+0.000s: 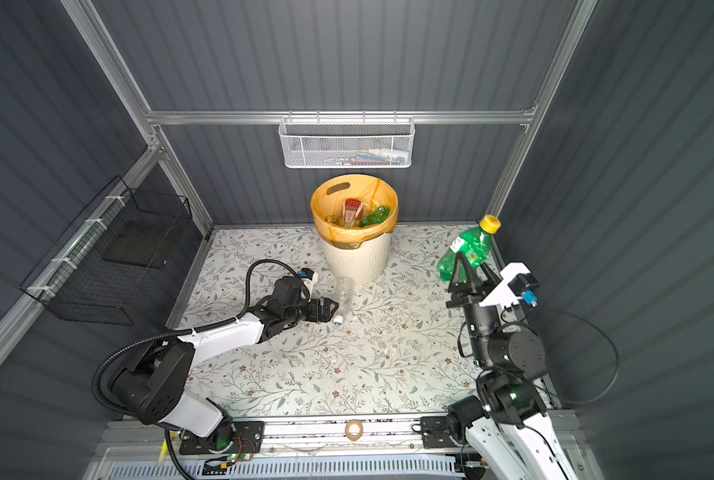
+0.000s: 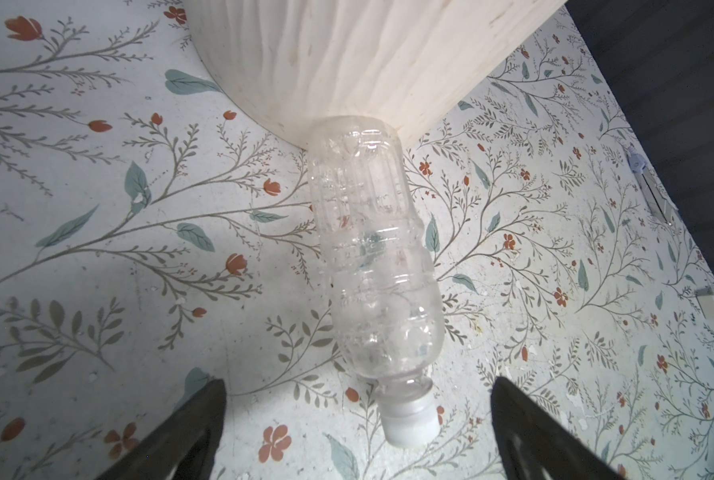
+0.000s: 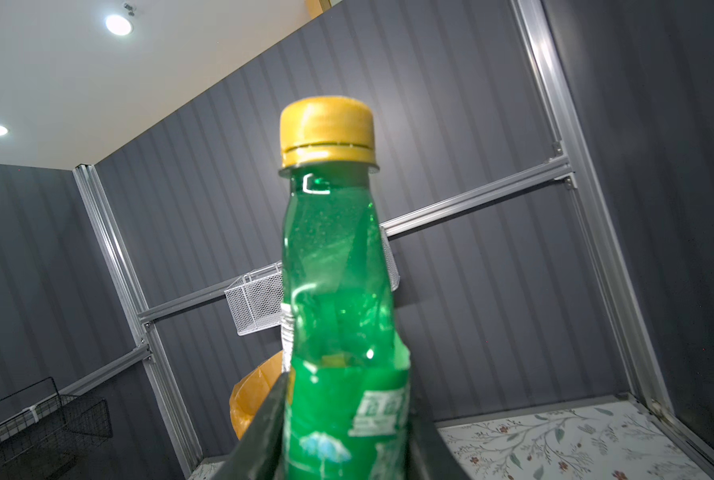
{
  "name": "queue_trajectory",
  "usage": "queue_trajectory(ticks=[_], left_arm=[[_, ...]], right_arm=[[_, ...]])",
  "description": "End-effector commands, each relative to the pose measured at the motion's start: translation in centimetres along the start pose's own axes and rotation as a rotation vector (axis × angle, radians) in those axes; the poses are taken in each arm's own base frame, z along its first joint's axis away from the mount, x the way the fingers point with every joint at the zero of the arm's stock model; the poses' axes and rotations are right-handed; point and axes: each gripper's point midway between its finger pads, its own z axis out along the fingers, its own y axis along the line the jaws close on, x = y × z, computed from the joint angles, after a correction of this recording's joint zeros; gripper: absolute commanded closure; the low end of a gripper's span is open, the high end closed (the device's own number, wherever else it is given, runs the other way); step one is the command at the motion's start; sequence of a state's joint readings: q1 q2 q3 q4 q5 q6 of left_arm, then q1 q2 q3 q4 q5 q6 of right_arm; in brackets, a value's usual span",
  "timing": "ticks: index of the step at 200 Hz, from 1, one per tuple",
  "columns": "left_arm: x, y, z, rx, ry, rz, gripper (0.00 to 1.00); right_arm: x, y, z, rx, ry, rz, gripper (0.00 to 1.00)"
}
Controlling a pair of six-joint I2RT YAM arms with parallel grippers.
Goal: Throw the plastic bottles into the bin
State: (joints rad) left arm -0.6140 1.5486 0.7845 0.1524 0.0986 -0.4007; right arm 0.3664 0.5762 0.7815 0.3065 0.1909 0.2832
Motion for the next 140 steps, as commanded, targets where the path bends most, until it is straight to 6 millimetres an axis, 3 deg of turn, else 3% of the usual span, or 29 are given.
queue_trajectory(ticks=[1, 6, 8, 9, 14, 17, 21, 32, 34, 46, 55, 95, 114, 119, 140], left_arm=[[-1.4, -0.9, -0.7, 0.026, -0.038, 0.005, 0.01], [-1.4, -0.9, -0.7, 0.026, -0.040, 0.004, 0.01], [-1.4, -0.8, -0.7, 0.026, -0.039, 0.003, 0.01], [-1.4, -0.9, -0.7, 0.026, -0.040, 0.003, 0.01], [-1.5, -0.8, -0.7, 0.026, -0.042, 0.001, 0.01], [-1.5, -0.9, -0.7, 0.027, -0.042, 0.001, 0.01], [-1.5, -0.9, -0.7, 0.026, -0.043, 0.000, 0.01], [-1.6, -0.9, -0.9, 0.024, -0.048, 0.000, 0.01], [-1.6, -0.9, -1.0, 0.022, -0.051, 0.000, 0.01], [-1.8, -0.8, -1.3, 0.014, -0.058, 0.003, 0.01], [-1.8, -0.7, -1.6, 0.008, -0.063, 0.007, 0.01], [-1.4, -0.6, -1.3, 0.004, -0.043, 0.029, 0.00], [-1.6, -0.9, -0.8, 0.020, -0.046, 0.021, 0.00], [-1.7, -0.9, -0.7, 0.024, -0.047, 0.018, 0.00], [-1.7, -1.2, -0.1, 0.039, -0.038, 0.016, 0.00]], right_arm=[[-0.7, 4.2, 6.4, -0.150, 0.043, 0.045, 0.61], [0.9, 5.0, 8.5, -0.171, 0.116, 0.053, 0.62], [0.4, 5.6, 9.1, -0.188, 0.122, 0.059, 0.61], [1.5, 5.6, 9.6, -0.186, 0.157, 0.059, 0.61], [2.6, 6.2, 11.8, -0.190, 0.233, 0.072, 0.62], [4.6, 6.4, 13.1, -0.193, 0.308, 0.079, 0.61], [5.4, 7.2, 14.5, -0.213, 0.363, 0.090, 0.59], [9.3, 7.8, 16.8, -0.213, 0.580, 0.094, 0.52], [9.2, 7.9, 17.0, -0.214, 0.585, 0.093, 0.50], [9.8, 8.4, 18.2, -0.221, 0.620, 0.101, 0.12], [9.5, 8.1, 18.3, -0.200, 0.609, 0.107, 0.01], [6.9, 5.3, 16.5, -0.105, 0.537, 0.110, 0.01], [7.0, 3.2, 14.8, -0.058, 0.526, 0.137, 0.01], [6.2, 2.7, 14.3, -0.046, 0.506, 0.144, 0.01], [7.1, -0.1, 11.8, 0.025, 0.515, 0.162, 0.01]])
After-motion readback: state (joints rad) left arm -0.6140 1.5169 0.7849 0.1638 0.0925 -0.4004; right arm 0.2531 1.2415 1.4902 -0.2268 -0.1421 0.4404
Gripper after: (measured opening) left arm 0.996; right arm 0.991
